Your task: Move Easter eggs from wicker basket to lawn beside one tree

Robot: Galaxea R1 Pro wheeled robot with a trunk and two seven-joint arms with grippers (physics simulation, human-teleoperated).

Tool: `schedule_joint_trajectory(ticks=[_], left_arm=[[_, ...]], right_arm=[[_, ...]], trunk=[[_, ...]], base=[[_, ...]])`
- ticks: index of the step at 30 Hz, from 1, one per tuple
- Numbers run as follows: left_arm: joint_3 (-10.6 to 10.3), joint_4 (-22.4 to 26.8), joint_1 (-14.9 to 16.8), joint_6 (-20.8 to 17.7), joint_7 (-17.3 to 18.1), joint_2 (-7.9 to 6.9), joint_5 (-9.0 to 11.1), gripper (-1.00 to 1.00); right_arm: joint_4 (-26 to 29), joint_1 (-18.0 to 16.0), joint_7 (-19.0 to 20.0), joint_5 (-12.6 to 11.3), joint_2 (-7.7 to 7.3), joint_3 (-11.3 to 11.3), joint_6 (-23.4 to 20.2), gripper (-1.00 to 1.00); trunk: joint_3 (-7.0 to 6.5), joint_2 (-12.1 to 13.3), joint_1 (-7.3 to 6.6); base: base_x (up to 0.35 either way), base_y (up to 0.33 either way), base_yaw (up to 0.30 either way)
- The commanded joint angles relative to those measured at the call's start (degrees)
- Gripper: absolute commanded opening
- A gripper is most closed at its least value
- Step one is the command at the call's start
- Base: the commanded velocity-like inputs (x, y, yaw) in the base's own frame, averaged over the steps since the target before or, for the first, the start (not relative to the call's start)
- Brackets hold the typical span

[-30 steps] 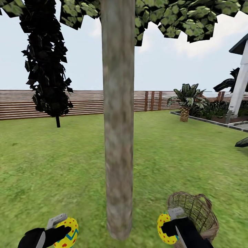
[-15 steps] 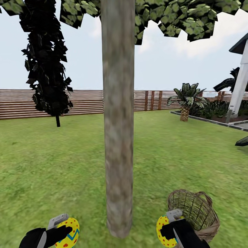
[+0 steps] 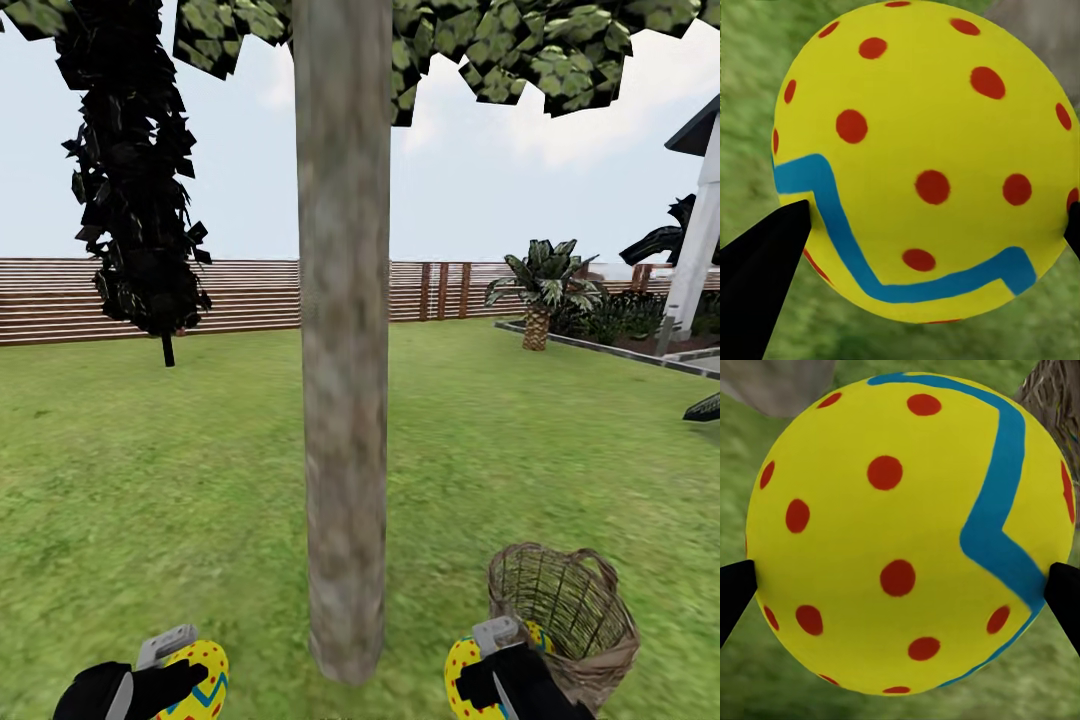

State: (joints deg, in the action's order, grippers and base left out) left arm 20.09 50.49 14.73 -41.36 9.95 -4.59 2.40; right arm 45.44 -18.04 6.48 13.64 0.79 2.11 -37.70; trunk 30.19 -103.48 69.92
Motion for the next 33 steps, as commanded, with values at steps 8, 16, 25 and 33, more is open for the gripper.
schedule_joint_trajectory(ticks=[8, 16, 25, 33], left_arm=[[-0.2, 0.0, 0.0, 0.0, -0.1, 0.10, 0.2, -1.00], [-0.1, -0.1, 0.0, 0.1, -0.1, 0.21, 0.4, -1.00], [0.1, -1.4, 0.0, 0.1, -0.2, 0.28, 0.4, -1.00], [0.1, -3.2, 0.0, 0.1, -0.1, 0.28, 0.6, -1.00]], right_arm=[[0.0, -0.1, 0.5, 0.6, 0.07, 0.0, -0.2, -1.00], [0.0, -0.1, 0.5, 0.6, 0.06, 0.0, -0.2, -1.00], [0.0, 0.0, 0.5, 0.6, 0.09, 0.0, -0.2, -1.00], [-0.1, -0.1, 0.5, 0.6, 0.09, 0.0, -0.2, -1.00]], trunk=[[1.51, -3.3, 1.76], [2.94, -6.5, 3.52], [4.56, -10.1, 5.49], [6.00, -13.3, 7.25]], base=[[0.000, 0.000, 0.000], [0.236, 0.000, 0.000], [0.105, 0.000, 0.000], [0.000, 0.000, 0.000]])
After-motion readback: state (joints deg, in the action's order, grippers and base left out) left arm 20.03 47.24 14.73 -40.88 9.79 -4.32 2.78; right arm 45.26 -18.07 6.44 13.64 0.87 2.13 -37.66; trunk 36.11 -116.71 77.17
